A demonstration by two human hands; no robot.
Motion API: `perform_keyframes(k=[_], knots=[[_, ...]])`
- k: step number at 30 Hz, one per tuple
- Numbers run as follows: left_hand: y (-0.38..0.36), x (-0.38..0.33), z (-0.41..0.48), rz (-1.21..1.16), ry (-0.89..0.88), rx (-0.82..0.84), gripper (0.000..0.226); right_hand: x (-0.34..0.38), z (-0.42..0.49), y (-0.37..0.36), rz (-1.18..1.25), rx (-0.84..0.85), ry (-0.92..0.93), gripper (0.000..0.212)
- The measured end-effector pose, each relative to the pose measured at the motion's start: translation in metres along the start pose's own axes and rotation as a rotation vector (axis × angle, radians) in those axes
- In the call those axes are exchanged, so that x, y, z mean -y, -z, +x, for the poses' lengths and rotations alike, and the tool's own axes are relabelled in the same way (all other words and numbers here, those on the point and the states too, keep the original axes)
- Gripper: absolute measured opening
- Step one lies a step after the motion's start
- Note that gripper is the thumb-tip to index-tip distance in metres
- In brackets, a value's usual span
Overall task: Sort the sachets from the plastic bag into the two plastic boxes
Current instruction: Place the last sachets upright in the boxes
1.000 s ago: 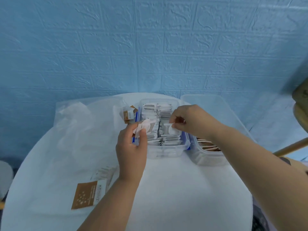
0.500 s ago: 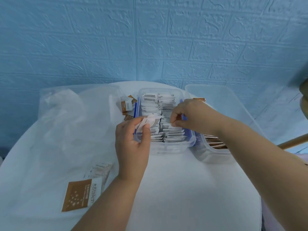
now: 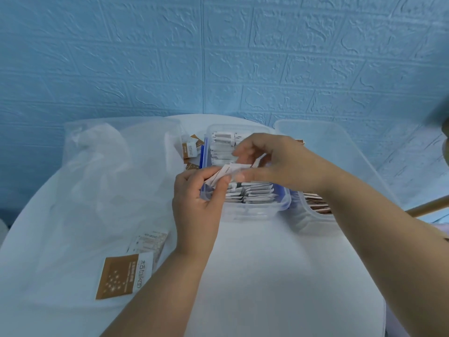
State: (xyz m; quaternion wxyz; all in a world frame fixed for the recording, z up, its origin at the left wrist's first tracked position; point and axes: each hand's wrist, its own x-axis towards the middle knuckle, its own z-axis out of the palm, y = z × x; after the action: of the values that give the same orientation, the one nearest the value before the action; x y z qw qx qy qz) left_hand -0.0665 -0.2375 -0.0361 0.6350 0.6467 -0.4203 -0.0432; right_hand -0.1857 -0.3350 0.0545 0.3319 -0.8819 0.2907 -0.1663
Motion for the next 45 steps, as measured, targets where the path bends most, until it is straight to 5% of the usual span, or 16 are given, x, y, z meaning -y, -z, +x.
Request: perform_keyframes(k=[11, 25, 39, 45], knots=[[0.003, 0.005, 0.000, -0.017, 0.055, -0.015, 0.010, -0.014, -0.011, 0.020, -0.125, -0.228, -0.030, 0.011], [0.001, 0.007, 0.000, -0.008, 0.041, -0.012, 0.011, -0.021, 0.000, 0.004, -0.568, 0.038, -0.085, 0.009], [0.002, 0.005, 0.001, -0.033, -0.018, 0.006, 0.010, -0.022, 0.008, 0.000, -0.514, 0.091, -0.100, 0.011], [0.002, 0.002, 0.002, -0.055, -0.038, -0.002, 0.011, -0.005, 0.001, -0.001, 0.049, -0.013, -0.049, 0.025]])
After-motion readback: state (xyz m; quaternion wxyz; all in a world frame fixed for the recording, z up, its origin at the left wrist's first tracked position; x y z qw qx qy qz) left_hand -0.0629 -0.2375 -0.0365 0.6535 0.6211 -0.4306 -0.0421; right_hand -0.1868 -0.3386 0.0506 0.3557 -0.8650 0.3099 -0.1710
